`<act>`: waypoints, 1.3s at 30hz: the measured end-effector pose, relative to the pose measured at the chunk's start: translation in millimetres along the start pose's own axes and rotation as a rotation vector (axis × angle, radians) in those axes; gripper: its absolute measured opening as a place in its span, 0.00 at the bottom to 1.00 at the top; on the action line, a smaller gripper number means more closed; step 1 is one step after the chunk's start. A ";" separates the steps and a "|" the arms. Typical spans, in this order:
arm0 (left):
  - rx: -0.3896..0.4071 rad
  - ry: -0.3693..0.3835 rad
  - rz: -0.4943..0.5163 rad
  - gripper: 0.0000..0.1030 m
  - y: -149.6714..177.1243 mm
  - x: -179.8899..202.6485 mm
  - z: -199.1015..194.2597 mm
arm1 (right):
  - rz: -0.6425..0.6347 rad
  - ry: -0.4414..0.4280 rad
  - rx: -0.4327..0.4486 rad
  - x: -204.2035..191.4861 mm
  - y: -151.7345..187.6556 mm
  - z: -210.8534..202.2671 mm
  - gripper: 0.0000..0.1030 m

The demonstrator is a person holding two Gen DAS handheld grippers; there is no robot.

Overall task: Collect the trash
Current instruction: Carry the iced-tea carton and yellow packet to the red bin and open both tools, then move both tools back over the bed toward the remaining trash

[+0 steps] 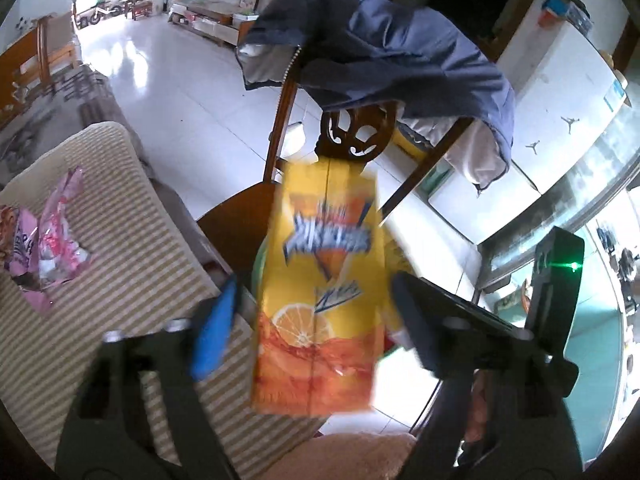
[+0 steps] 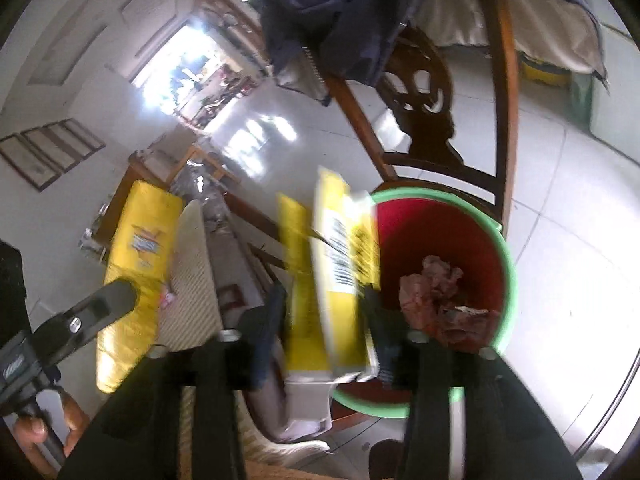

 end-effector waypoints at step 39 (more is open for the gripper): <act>0.103 -0.395 -0.637 0.85 187.9 -293.0 -109.0 | -0.851 -0.061 -0.282 -365.1 133.8 230.5 0.87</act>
Point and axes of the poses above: each gripper's, at about its wrist camera, not at the fingertips, and z roughly the way its jaws point, x to its right, y to its underside, the point moved 8 cm from there along z, roughly the way its jaws point, and after that the axes turned 3 degrees about z, right-handed, at the moved point
